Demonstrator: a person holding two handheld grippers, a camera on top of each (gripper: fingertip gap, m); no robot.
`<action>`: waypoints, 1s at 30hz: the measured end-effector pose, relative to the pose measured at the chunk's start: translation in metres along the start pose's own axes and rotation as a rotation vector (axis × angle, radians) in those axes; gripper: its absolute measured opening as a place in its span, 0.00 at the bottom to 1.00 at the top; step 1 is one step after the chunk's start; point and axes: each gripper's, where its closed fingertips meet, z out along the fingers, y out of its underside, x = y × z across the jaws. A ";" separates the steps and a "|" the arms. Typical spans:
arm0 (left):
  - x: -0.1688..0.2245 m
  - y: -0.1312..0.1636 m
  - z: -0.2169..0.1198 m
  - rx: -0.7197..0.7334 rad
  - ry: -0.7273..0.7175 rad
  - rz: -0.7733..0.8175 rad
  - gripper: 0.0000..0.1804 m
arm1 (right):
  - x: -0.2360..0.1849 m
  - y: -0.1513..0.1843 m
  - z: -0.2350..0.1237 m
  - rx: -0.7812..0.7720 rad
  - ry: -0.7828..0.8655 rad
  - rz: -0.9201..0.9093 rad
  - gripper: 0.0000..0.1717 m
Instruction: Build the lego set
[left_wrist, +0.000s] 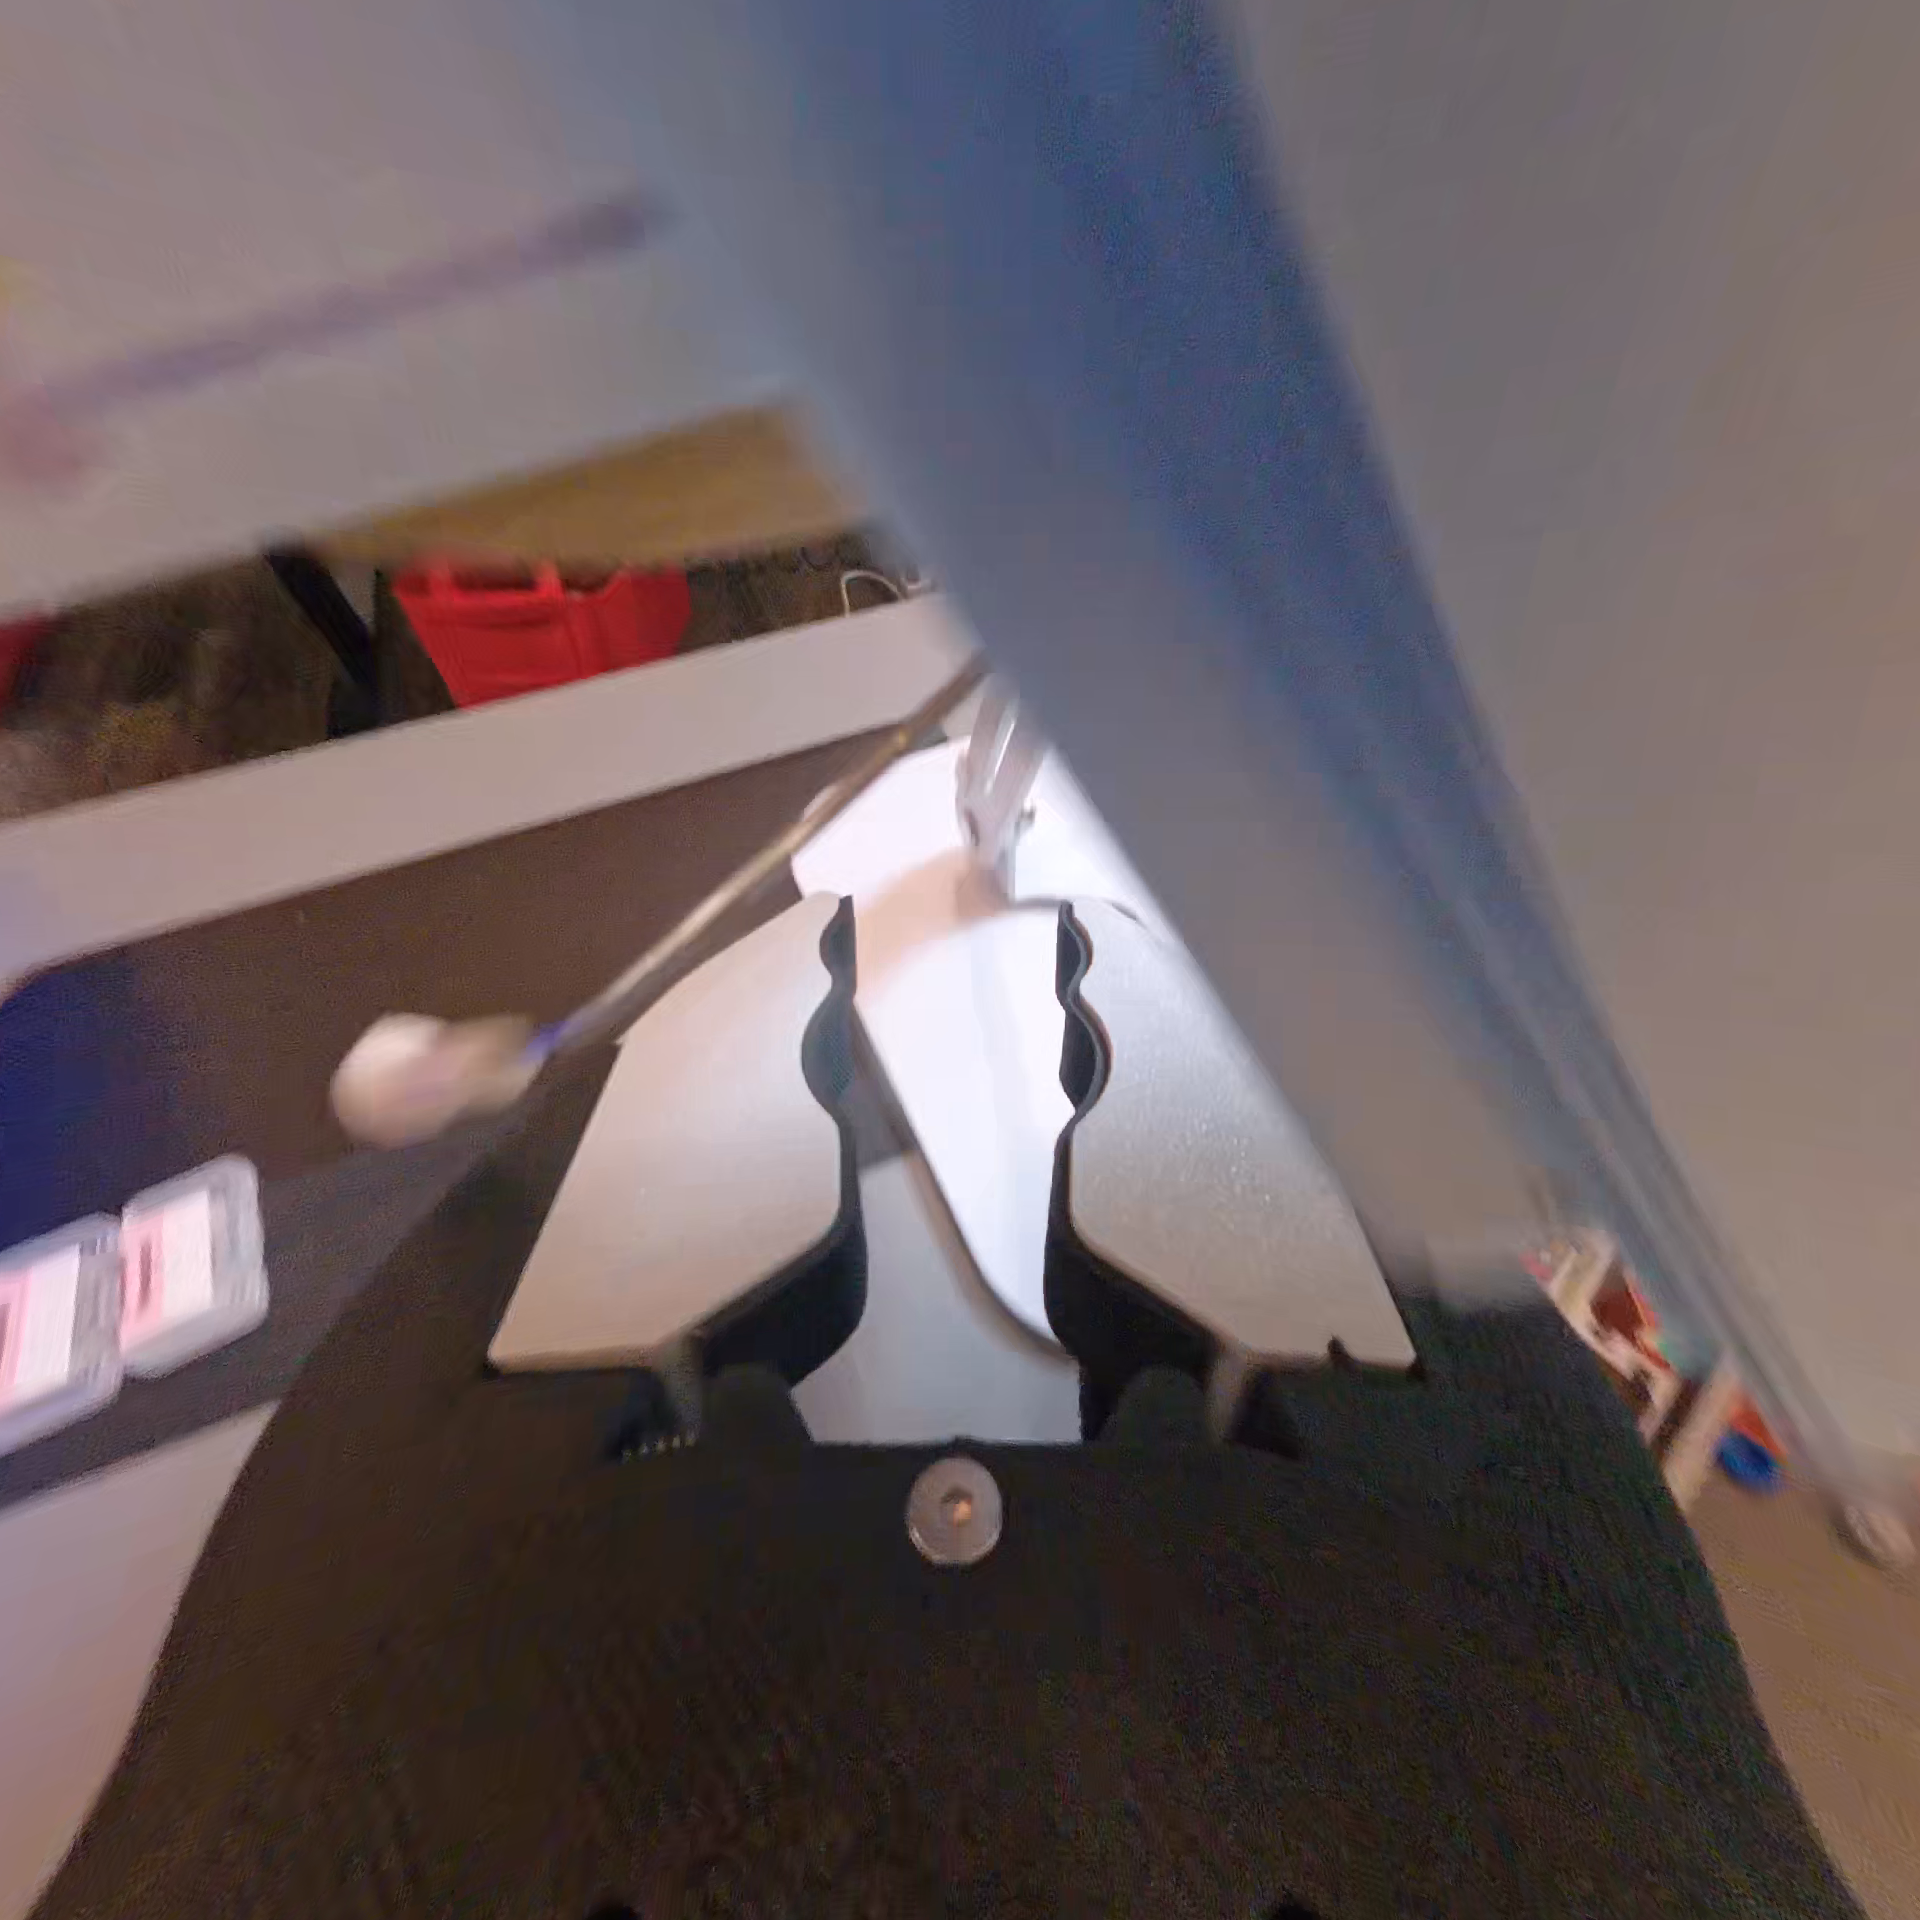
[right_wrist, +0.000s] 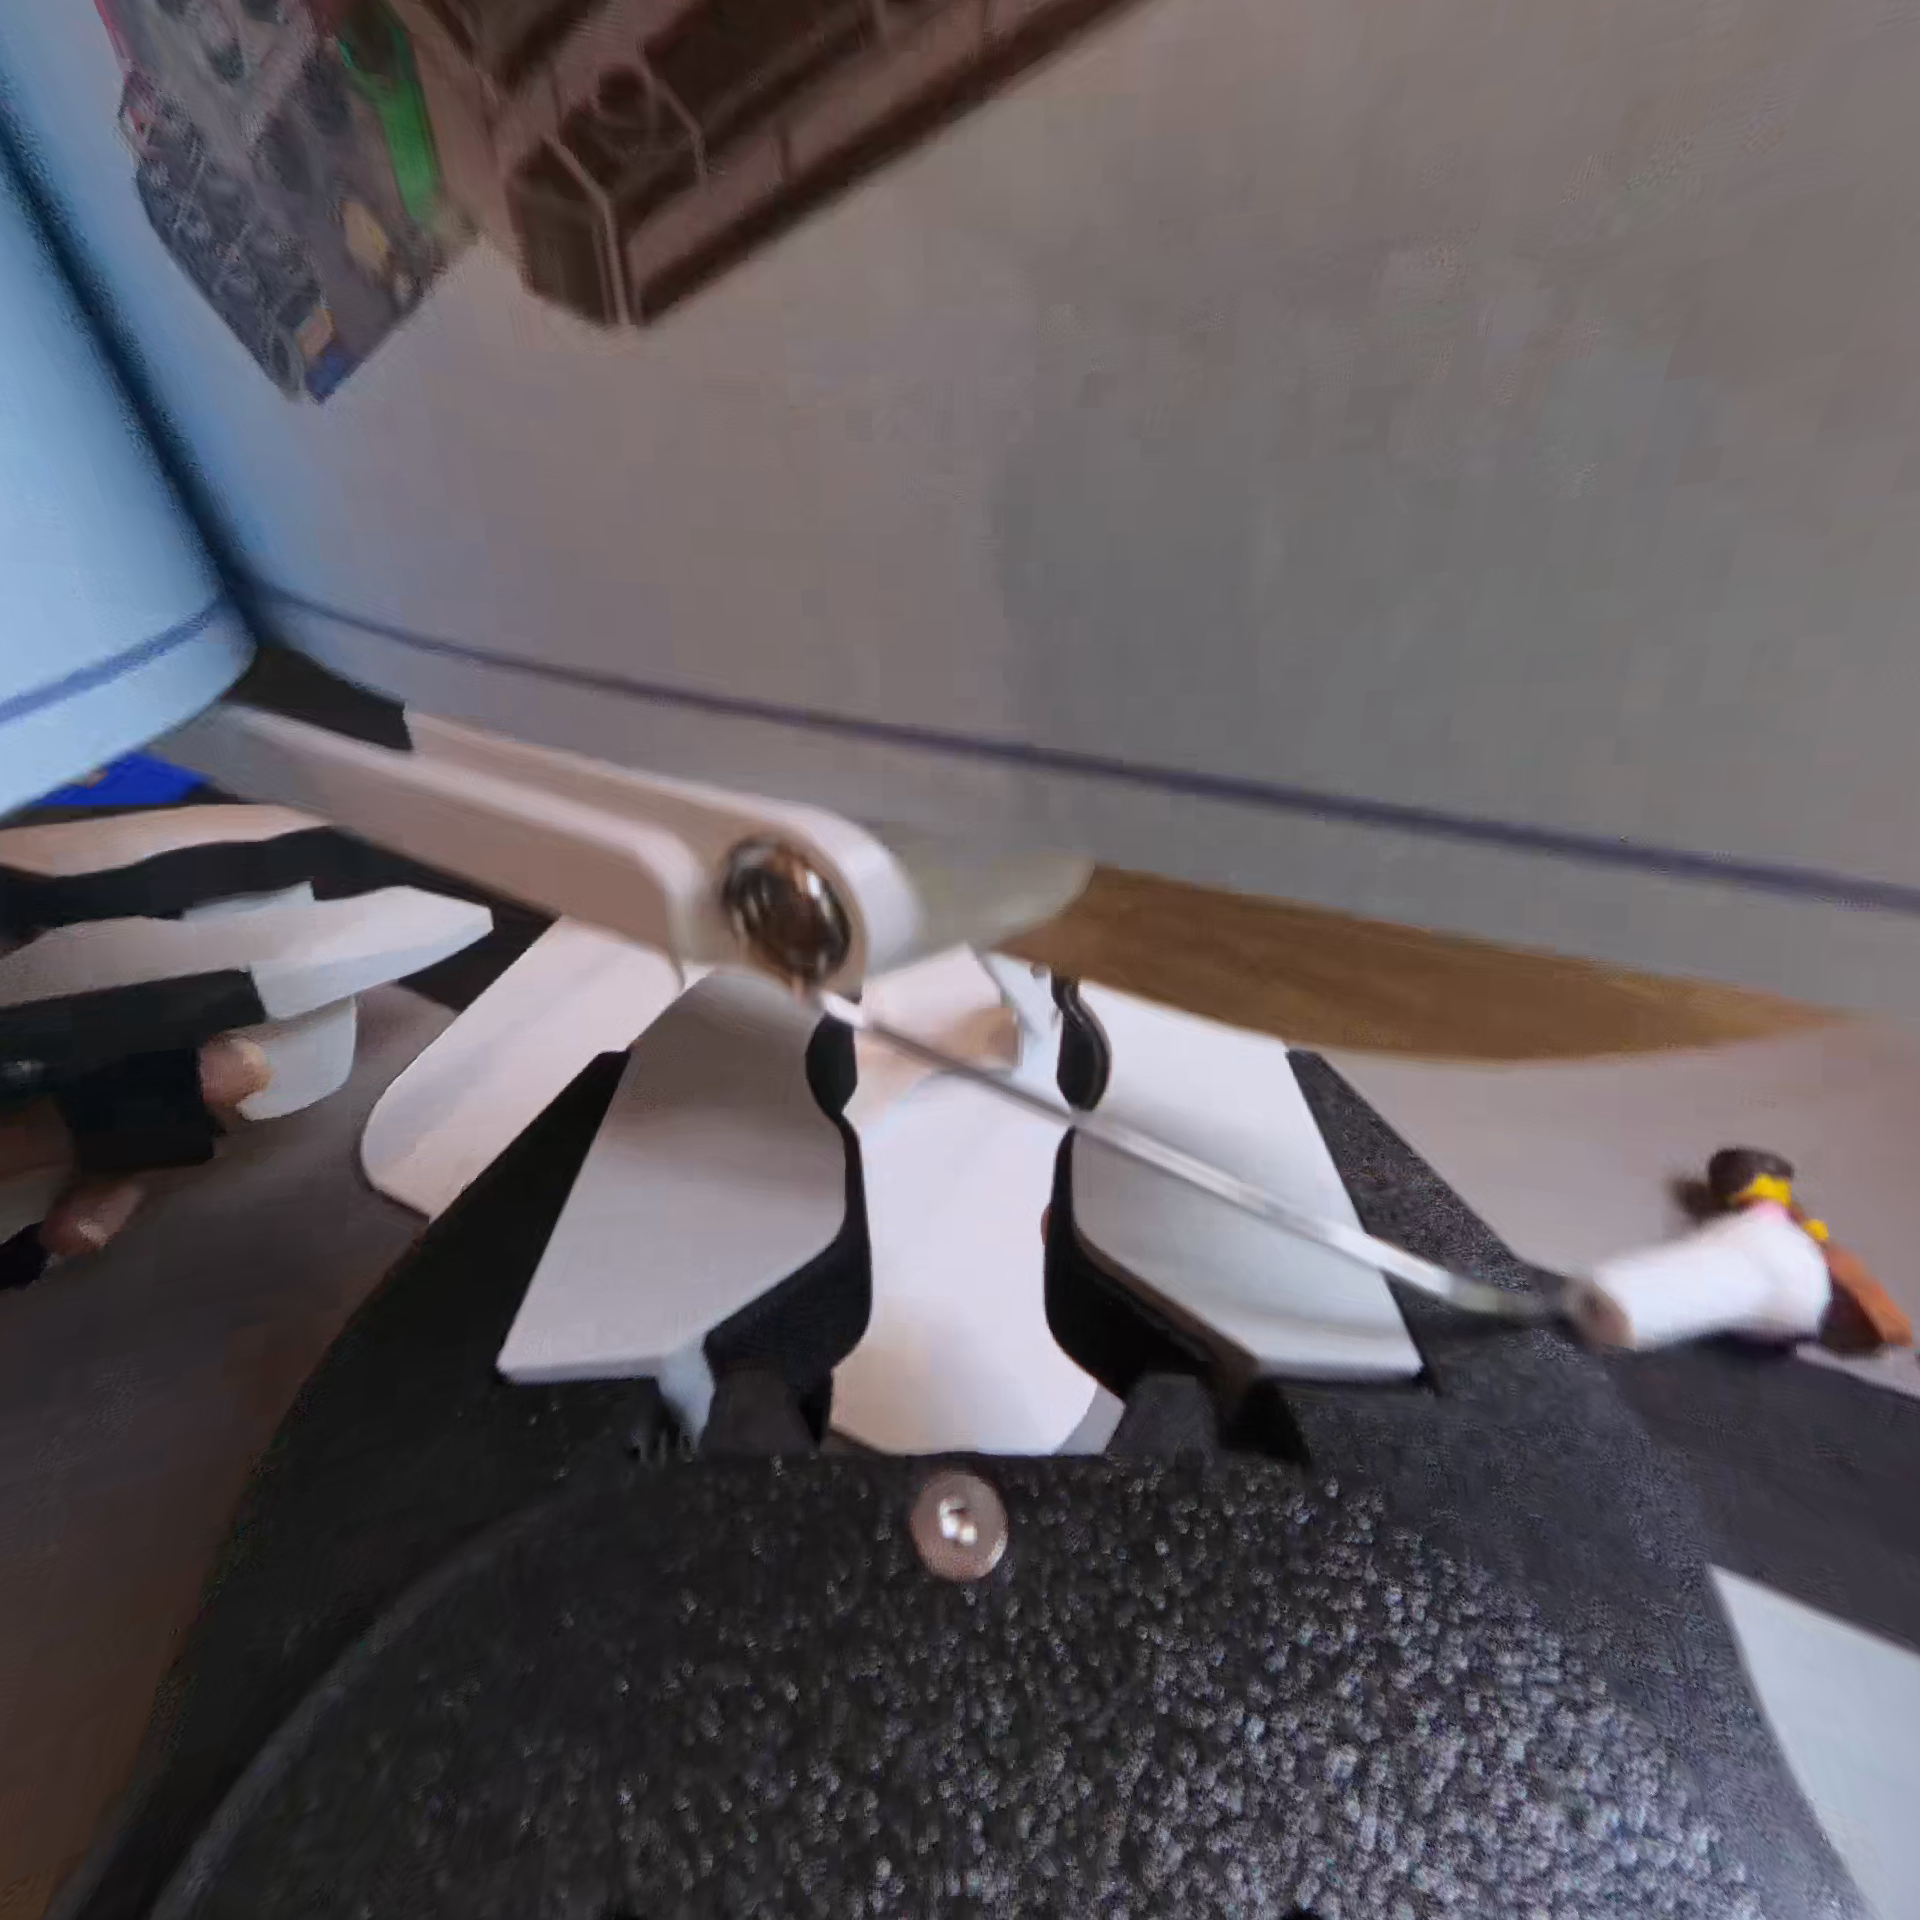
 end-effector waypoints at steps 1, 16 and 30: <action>-0.002 0.006 -0.009 -0.010 0.009 -0.032 0.20 | -0.003 0.009 -0.010 -0.029 -0.035 0.020 0.21; 0.042 -0.008 -0.117 0.104 0.138 -0.078 0.13 | -0.061 -0.082 -0.075 0.041 -0.154 -0.808 0.00; 0.063 -0.046 -0.109 0.231 0.259 -0.043 0.09 | -0.125 -0.089 -0.006 -0.061 -0.036 -1.024 0.00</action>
